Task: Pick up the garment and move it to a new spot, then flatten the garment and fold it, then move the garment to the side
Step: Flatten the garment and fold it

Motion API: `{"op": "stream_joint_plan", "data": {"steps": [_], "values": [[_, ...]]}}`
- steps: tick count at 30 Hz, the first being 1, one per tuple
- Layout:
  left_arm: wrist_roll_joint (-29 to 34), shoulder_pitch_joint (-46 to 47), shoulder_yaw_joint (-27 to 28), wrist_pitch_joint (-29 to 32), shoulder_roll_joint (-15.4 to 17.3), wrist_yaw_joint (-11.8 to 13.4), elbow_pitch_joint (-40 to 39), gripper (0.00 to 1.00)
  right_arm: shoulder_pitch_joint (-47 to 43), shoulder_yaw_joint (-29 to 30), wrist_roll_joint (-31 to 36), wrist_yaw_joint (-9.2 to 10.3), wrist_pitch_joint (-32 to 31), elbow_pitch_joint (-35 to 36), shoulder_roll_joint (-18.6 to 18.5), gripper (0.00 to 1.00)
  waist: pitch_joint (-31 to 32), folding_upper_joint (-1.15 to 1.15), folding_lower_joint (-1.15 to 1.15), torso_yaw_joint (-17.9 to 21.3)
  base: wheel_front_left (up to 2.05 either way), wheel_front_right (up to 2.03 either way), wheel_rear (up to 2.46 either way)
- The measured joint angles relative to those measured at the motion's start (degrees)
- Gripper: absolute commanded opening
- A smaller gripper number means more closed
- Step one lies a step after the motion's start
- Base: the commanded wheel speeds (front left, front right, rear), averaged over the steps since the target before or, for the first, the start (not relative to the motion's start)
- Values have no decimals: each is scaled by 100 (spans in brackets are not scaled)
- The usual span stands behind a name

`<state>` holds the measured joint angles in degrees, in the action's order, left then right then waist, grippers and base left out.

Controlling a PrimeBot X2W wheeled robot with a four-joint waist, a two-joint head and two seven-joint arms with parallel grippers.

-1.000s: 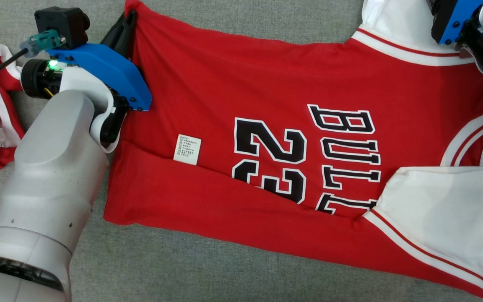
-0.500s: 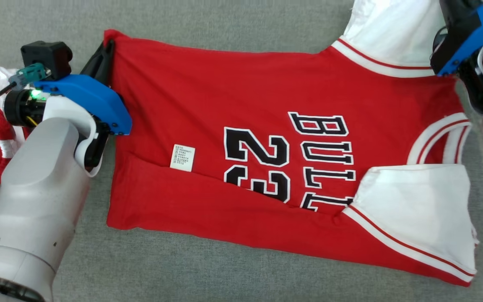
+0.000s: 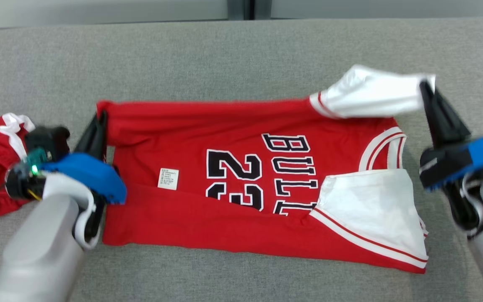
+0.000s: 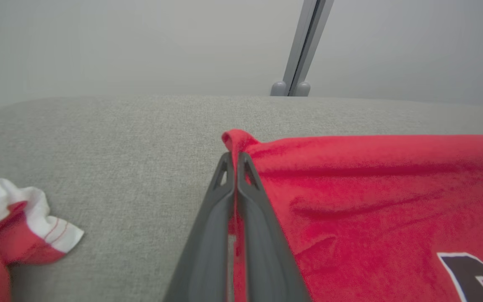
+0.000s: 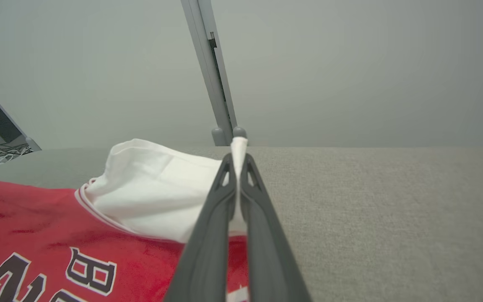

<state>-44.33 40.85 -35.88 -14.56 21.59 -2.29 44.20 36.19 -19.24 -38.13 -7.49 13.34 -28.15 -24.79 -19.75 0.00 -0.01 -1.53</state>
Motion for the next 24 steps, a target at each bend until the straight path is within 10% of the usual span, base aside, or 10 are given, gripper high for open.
{"op": "stream_joint_plan", "data": {"steps": [13, 14, 15, 16, 18, 24], "values": [[-548, -1940, 232, 280, 403, 824, -1683, 0, -2708, 862, 38, 1, -263, 1157, 875, 0, 323, 0, 0, 209, 0, 0, 0], [-559, -2011, 226, 337, 430, 873, -1736, 8, -2794, 877, 57, 1, -293, 1185, 940, 0, 331, 0, 1, 219, 0, 0, 0], [-560, -2075, 236, 337, 458, 943, -1813, 36, -2867, 886, 90, 1, -324, 1203, 990, 0, 338, 0, 1, 229, 0, 0, 0], [-578, -2120, 263, 337, 472, 1001, -1871, 100, -2936, 890, 147, 0, -333, 1235, 1029, 34, 351, 0, 1, 240, 0, 0, 0], [-593, -2210, 285, 327, 483, 1116, -2007, 100, -3034, 896, 240, 0, -376, 1284, 1116, 100, 380, 1, 1, 258, 0, 0, 0], [-193, -2484, 498, 25, 501, 1709, -2512, 100, -3177, 1157, 810, 1, -204, 1568, 1268, 100, 519, 0, 1, 279, 0, 0, 0]]}}
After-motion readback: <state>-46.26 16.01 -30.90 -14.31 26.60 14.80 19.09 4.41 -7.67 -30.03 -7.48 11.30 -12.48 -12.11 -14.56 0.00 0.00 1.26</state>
